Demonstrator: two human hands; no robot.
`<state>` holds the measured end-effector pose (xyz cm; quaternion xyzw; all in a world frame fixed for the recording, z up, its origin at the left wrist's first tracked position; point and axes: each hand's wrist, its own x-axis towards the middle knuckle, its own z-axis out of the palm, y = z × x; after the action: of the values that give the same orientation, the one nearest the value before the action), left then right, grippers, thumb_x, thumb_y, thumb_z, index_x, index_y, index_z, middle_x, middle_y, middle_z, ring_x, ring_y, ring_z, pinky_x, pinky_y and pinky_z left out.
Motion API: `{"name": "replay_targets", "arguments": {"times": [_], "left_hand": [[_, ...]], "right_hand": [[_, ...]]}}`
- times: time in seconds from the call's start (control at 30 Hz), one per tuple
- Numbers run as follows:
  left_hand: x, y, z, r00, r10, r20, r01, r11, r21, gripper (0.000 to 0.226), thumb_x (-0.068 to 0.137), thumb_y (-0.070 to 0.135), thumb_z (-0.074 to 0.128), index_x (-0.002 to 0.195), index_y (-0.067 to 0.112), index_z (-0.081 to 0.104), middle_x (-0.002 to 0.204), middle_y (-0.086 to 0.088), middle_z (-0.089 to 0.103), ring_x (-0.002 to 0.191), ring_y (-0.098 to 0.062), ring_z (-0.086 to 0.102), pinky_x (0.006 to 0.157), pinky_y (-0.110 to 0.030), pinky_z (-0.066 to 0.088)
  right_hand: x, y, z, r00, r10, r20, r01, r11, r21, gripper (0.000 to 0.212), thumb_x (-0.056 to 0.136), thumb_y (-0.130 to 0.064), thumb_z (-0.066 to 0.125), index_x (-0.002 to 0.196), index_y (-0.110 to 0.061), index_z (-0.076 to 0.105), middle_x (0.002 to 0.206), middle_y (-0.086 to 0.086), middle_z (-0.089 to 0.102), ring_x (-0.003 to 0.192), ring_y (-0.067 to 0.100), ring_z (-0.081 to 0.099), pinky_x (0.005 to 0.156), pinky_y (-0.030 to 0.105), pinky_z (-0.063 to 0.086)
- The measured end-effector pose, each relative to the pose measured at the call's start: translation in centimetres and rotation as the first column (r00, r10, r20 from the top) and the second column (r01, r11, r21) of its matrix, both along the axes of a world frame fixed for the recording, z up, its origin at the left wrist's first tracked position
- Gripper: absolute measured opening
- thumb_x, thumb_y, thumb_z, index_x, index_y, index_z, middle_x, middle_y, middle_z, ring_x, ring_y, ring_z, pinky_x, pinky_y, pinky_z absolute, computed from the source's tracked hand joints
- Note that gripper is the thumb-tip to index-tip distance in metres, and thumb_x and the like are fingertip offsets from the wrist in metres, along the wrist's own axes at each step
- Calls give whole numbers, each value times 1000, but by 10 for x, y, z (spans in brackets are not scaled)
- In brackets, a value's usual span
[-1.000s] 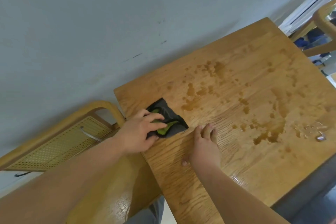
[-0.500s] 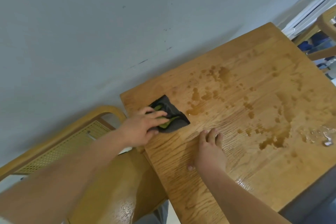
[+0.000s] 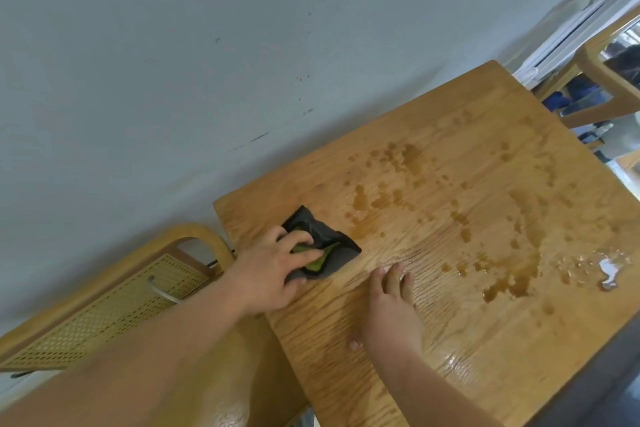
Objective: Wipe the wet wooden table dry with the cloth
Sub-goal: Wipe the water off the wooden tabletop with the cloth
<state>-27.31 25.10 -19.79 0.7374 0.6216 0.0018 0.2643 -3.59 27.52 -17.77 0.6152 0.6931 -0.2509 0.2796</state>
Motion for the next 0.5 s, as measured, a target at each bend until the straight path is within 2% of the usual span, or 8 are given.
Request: {"name": "replay_targets", "arguments": {"times": [0.03, 0.1, 0.17, 0.2, 0.3, 0.37, 0.43, 0.5], "left_hand": [[-10, 11, -2, 999, 19, -27, -18, 1000, 6, 53, 98, 52, 43, 151, 48, 37, 157, 20, 25, 136, -21, 26, 101, -45, 49], [-14, 32, -2, 973, 225, -45, -226, 974, -6, 54, 100, 49, 47, 153, 45, 36, 157, 17, 25, 137, -21, 24, 103, -44, 48], [1, 39, 0, 893, 446, -51, -447, 894, -11, 56, 102, 45, 46, 156, 41, 33, 160, 14, 23, 138, -23, 21, 104, -41, 46], [14, 37, 2, 870, 485, -94, -488, 873, -15, 56, 103, 42, 43, 158, 40, 28, 162, 11, 19, 139, -26, 20, 105, -43, 43], [56, 8, 6, 904, 383, -191, -392, 920, -12, 59, 105, 39, 35, 159, 38, 11, 165, 6, 8, 142, -33, 14, 113, -52, 32], [59, -12, 6, 968, 200, -154, -207, 978, -30, 62, 104, 46, 35, 159, 42, 6, 165, 9, 3, 145, -33, 8, 117, -54, 28], [30, -3, 5, 997, 62, -40, -67, 987, -145, 67, 101, 57, 40, 159, 49, 7, 164, 18, 0, 148, -28, 3, 119, -52, 30], [0, 23, 7, 1000, 2, 8, 0, 971, -238, 68, 97, 59, 50, 157, 53, 18, 160, 23, 6, 145, -19, 7, 117, -46, 34]], "right_hand": [[0, 1, 0, 1000, -2, -4, 2, 1000, -3, 145, 70, -37, 93, 161, -15, -17, 164, 14, -33, 154, 37, -23, 123, 53, 29], [2, 2, 1, 1000, 4, -2, -4, 1000, -9, 145, 70, -37, 93, 161, -15, -17, 164, 14, -34, 154, 37, -23, 123, 52, 28], [2, 1, 2, 1000, 18, 10, -18, 1000, -15, 144, 71, -36, 92, 160, -14, -19, 164, 14, -34, 154, 38, -23, 123, 52, 30], [1, 0, 4, 1000, 25, 19, -25, 1000, -17, 143, 72, -36, 92, 160, -13, -20, 164, 15, -34, 154, 38, -23, 122, 53, 30], [-1, -1, 6, 998, 41, 38, -40, 999, -23, 142, 74, -37, 90, 159, -10, -20, 164, 18, -32, 154, 40, -21, 124, 54, 27], [-1, 0, 6, 999, 35, 27, -35, 999, -12, 140, 76, -38, 89, 159, -10, -20, 163, 19, -33, 154, 41, -21, 125, 54, 23], [-2, 1, 7, 999, 39, 17, -39, 999, -10, 140, 77, -38, 89, 159, -10, -20, 163, 19, -34, 154, 41, -22, 125, 55, 20], [-1, 0, 8, 999, 38, 3, -38, 999, -23, 140, 76, -39, 89, 159, -10, -21, 163, 19, -34, 153, 41, -22, 126, 54, 20]]}}
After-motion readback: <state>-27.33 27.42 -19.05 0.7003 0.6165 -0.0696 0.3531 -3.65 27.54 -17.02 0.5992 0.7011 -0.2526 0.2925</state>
